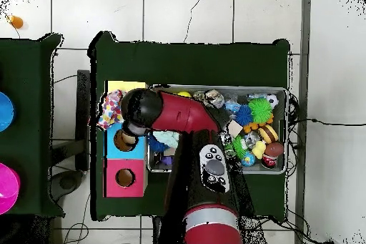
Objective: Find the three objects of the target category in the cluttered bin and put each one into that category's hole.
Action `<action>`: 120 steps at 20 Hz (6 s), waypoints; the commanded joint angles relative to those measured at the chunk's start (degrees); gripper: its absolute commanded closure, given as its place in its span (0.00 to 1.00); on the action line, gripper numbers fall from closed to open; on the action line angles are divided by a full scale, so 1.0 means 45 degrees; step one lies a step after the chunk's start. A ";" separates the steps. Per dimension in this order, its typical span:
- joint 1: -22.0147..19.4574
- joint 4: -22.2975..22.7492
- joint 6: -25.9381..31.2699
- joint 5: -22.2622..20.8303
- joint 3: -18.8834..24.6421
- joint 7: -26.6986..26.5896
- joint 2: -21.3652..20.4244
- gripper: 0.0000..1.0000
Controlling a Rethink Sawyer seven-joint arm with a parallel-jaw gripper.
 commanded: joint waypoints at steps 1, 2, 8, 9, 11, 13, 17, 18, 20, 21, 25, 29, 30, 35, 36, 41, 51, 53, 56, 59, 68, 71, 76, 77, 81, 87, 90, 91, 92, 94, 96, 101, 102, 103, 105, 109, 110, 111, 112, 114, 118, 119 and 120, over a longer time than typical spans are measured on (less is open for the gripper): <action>-0.0128 0.1335 0.0795 -0.0065 0.1945 -0.0687 -0.0717 1.00; -0.0112 0.1418 0.0960 -0.0036 0.1980 -0.0558 -0.0994 1.00; 0.0664 0.0968 0.2736 -0.0483 0.1061 0.0641 -0.2438 1.00; 0.0751 0.0897 0.3065 -0.0561 0.0957 0.0673 -0.2672 1.00; 0.0748 0.0801 0.3525 -0.0610 0.0958 0.0546 -0.2982 1.00; 0.0772 0.0611 0.3881 -0.0738 0.0889 0.0514 -0.3182 1.00; 0.0887 0.0288 0.4044 -0.1132 0.0515 0.0754 -0.3581 1.00; 0.0888 0.0214 0.4042 -0.1233 0.0469 0.0752 -0.3677 1.00; 0.0870 0.0184 0.3908 -0.1307 0.0419 0.0849 -0.3819 1.00; 0.0874 0.0173 0.3737 -0.1357 0.0388 0.0952 -0.3820 1.00; 0.0874 0.0074 0.2909 -0.1480 0.0348 0.1308 -0.3643 1.00; 0.0807 0.0191 0.1945 -0.1487 0.0398 0.1324 -0.3400 1.00; 0.0787 0.0184 0.1680 -0.1558 0.0421 0.1243 -0.3293 1.00; 0.0799 0.0096 0.0639 -0.1745 0.0434 0.1217 -0.2876 1.00; 0.0812 0.0064 0.0433 -0.1764 0.0433 0.1265 -0.2787 1.00; 0.0877 -0.0163 -0.0267 -0.1709 0.0506 0.1510 -0.2459 1.00; 0.0983 -0.0640 -0.1060 -0.1949 0.0378 0.1421 -0.1705 1.00; 0.1006 -0.0578 -0.1370 -0.2007 0.0376 0.1410 -0.1582 1.00; 0.1095 -0.0703 -0.1522 -0.2108 0.0236 0.1532 -0.1327 1.00; 0.1080 -0.0632 -0.2131 -0.2165 0.0218 0.1591 -0.1033 1.00; 0.1066 -0.0897 -0.2581 -0.2054 0.0156 0.1631 -0.0488 1.00; 0.1054 -0.1014 -0.2697 -0.1978 0.0200 0.1605 -0.0345 1.00; 0.1055 -0.0904 -0.2986 -0.1923 0.0230 0.1670 -0.0187 1.00; 0.1067 -0.0880 -0.3107 -0.1914 0.0212 0.1735 -0.0128 1.00; 0.1251 -0.1034 -0.3418 -0.1873 0.0052 0.2059 0.0220 1.00; 0.1762 -0.1529 -0.4118 -0.1797 -0.0421 0.2568 0.1223 1.00; 0.1840 -0.1561 -0.4471 -0.1641 -0.0492 0.2588 0.1484 1.00; 0.1846 -0.1542 -0.4589 -0.1583 -0.0483 0.2569 0.1547 1.00; 0.1854 -0.1511 -0.4695 -0.1531 -0.0488 0.2545 0.1600 1.00; 0.1870 -0.1528 -0.4875 -0.1464 -0.0542 0.2548 0.1761 1.00; 0.1742 -0.1560 -0.5174 -0.1433 -0.0442 0.2404 0.2021 1.00; 0.1771 -0.2156 -0.5484 -0.1356 -0.0646 0.2393 0.3097 1.00; 0.1770 -0.2285 -0.5536 -0.1335 -0.0671 0.2384 0.3350 1.00; 0.1799 -0.2415 -0.5588 -0.1366 -0.0734 0.2332 0.3602 1.00; 0.1857 -0.2653 -0.5690 -0.1405 -0.0878 0.2280 0.4101 1.00; 0.1795 -0.2987 -0.5958 -0.1493 -0.0967 0.2072 0.4795 1.00; 0.1773 -0.3086 -0.6025 -0.1504 -0.0978 0.2056 0.4964 1.00; 0.1743 -0.3204 -0.6147 -0.1547 -0.0997 0.1998 0.5134 1.00; 0.1680 -0.3275 -0.6345 -0.1585 -0.0931 0.1927 0.5291 1.00; 0.1692 -0.3481 -0.6677 -0.1616 -0.1006 0.1972 0.5588 1.00; 0.1538 -0.3445 -0.6673 -0.1622 -0.0863 0.1849 0.5557 1.00; 0.1492 -0.3326 -0.6536 -0.1640 -0.0797 0.1756 0.5406 1.00; 0.1457 -0.3064 -0.6207 -0.1603 -0.0728 0.1695 0.5069 1.00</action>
